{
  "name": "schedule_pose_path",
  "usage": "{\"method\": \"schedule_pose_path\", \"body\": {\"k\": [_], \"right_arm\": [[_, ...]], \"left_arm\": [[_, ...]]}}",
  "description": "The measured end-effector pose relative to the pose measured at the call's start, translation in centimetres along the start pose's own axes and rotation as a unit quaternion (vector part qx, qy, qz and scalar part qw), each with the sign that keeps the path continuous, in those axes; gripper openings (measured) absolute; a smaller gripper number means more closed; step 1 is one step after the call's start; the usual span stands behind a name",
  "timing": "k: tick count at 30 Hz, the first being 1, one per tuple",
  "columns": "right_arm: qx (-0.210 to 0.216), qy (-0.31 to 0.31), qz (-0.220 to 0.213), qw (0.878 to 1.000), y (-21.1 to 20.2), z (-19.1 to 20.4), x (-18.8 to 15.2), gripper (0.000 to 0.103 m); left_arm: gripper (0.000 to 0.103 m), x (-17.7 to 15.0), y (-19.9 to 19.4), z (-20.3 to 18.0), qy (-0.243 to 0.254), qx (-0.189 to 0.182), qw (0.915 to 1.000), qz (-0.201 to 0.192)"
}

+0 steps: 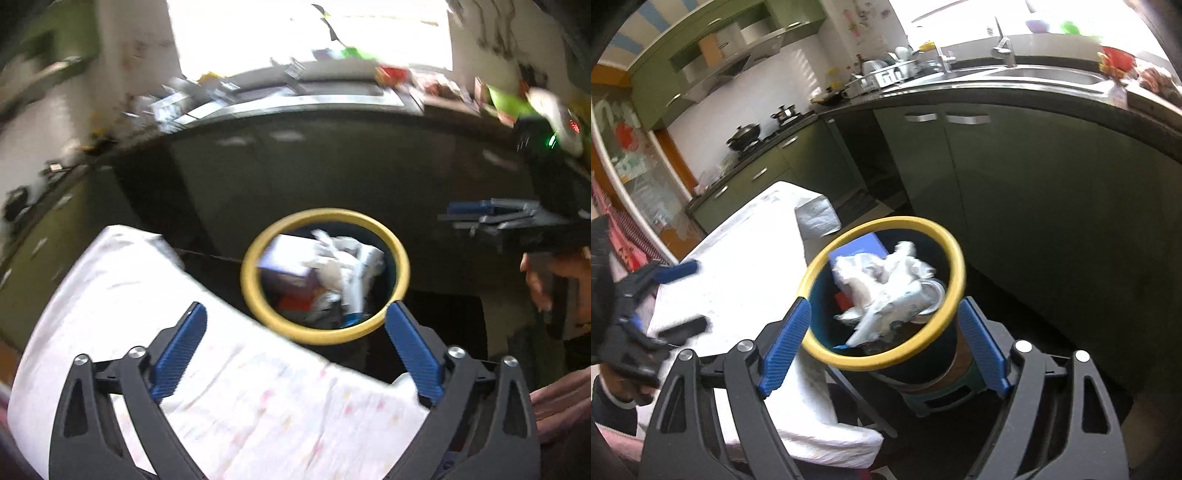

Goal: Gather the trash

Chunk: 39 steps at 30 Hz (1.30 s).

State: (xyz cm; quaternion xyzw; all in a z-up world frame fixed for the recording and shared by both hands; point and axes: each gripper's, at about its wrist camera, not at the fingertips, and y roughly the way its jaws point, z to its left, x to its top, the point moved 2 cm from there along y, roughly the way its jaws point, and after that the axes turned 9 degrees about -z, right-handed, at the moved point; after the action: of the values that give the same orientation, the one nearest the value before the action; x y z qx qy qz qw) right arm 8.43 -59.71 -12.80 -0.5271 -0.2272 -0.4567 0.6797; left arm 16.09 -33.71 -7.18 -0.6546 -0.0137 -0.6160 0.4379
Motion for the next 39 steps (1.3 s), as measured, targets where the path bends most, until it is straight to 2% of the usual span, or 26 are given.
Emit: {"method": "schedule_pose_path", "body": {"k": [2,3,5,6,8,11,13,16,19,21,23,27,30,39], "right_arm": [[0.005,-0.021,-0.001,1.0,-0.2,1.8,0.0,0.079],[0.007,-0.029,-0.002,1.0,-0.4,2.6,-0.2,0.081],[0.014,-0.052,-0.007,0.999,-0.8,4.7,-0.3,0.083],[0.017,-0.06,-0.009,0.998,-1.0,5.5,-0.3,0.085],[0.021,-0.082,-0.018,0.996,-1.8,7.7,-0.5,0.088],[0.029,-0.105,-0.03,0.994,-2.9,10.1,-0.7,0.096],[0.035,-0.122,-0.038,0.991,-3.8,11.8,-0.9,0.096],[0.03,-0.147,-0.051,0.987,-4.8,13.9,-1.0,0.096],[0.03,-0.163,-0.066,0.984,-5.9,15.6,-0.9,0.096],[0.034,-0.169,-0.074,0.982,-6.4,16.5,-0.7,0.096],[0.04,-0.173,-0.081,0.981,-7.0,17.3,-0.6,0.096],[0.044,-0.177,-0.083,0.98,-7.2,18.2,-0.6,0.096],[0.044,-0.179,-0.081,0.979,-7.2,18.5,-0.7,0.096],[0.04,-0.181,-0.075,0.98,-6.8,18.6,-1.0,0.096]], "left_arm": [[0.098,-0.5,-3.0,1.5,-0.013,0.041,0.9988,-0.022],[0.098,-1.0,-5.3,2.5,-0.024,0.072,0.9965,-0.036],[0.098,-1.7,-8.1,3.9,-0.041,0.108,0.9921,-0.049],[0.098,-2.3,-10.2,4.8,-0.056,0.133,0.9877,-0.061],[0.098,-3.3,-13.1,6.4,-0.082,0.16,0.9808,-0.077],[0.098,-5.0,-17.5,8.2,-0.123,0.2,0.9682,-0.086],[0.098,-6.1,-20.3,9.2,-0.146,0.226,0.9583,-0.096],[0.098,-8.0,-24.5,10.4,-0.175,0.282,0.9381,-0.1],[0.098,-9.6,-28.0,10.9,-0.198,0.31,0.9231,-0.113],[0.098,-10.8,-30.2,11.4,-0.216,0.317,0.9157,-0.118],[0.098,-11.5,-31.7,11.5,-0.229,0.316,0.9119,-0.126],[0.098,-12.9,-33.5,11.5,-0.233,0.337,0.9022,-0.135],[0.098,-13.7,-33.9,11.3,-0.24,0.332,0.9019,-0.138],[0.098,-13.3,-31.4,10.6,-0.236,0.325,0.9068,-0.128]]}}
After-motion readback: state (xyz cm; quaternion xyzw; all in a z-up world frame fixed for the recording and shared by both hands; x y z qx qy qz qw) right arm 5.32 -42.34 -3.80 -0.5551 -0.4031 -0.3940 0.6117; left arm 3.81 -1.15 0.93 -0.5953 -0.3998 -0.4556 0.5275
